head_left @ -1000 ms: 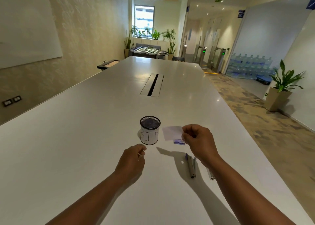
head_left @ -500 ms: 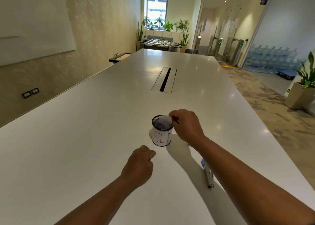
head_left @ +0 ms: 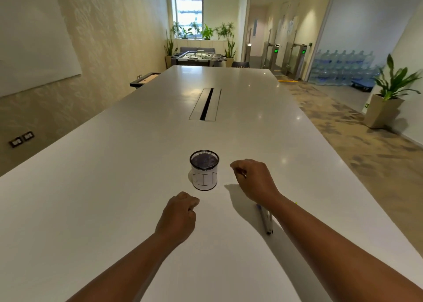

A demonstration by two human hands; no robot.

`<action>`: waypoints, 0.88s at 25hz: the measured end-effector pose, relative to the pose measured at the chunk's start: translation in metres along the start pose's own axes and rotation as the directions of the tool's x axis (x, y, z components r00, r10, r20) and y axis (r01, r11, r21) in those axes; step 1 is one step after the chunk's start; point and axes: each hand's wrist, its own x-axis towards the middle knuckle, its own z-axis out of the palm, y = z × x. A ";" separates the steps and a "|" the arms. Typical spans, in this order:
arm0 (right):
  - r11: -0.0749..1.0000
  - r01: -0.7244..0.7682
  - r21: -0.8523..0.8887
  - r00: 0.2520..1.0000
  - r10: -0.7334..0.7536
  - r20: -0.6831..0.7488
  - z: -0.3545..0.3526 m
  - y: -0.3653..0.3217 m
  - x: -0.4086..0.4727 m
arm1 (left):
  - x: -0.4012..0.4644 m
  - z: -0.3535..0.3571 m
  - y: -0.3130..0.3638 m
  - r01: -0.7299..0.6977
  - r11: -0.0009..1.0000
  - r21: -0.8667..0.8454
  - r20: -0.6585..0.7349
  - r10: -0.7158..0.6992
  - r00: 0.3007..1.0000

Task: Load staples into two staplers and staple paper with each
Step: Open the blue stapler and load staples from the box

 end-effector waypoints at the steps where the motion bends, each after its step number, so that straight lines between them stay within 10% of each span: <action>1: 1.000 -0.029 0.006 1.000 0.029 0.006 -0.006 0.005 -0.009 | 0.000 0.000 0.002 0.015 1.000 -0.008 -0.005 -0.015 1.000; 10: 0.916 -0.396 0.060 0.916 0.399 -0.048 -0.044 0.028 -0.097 | -0.008 0.032 0.058 0.002 0.991 -0.135 0.211 0.027 0.977; 22: 0.924 -0.375 0.079 0.924 0.379 -0.047 -0.002 0.029 -0.140 | -0.010 0.069 0.100 -0.325 0.943 0.066 0.180 0.309 0.934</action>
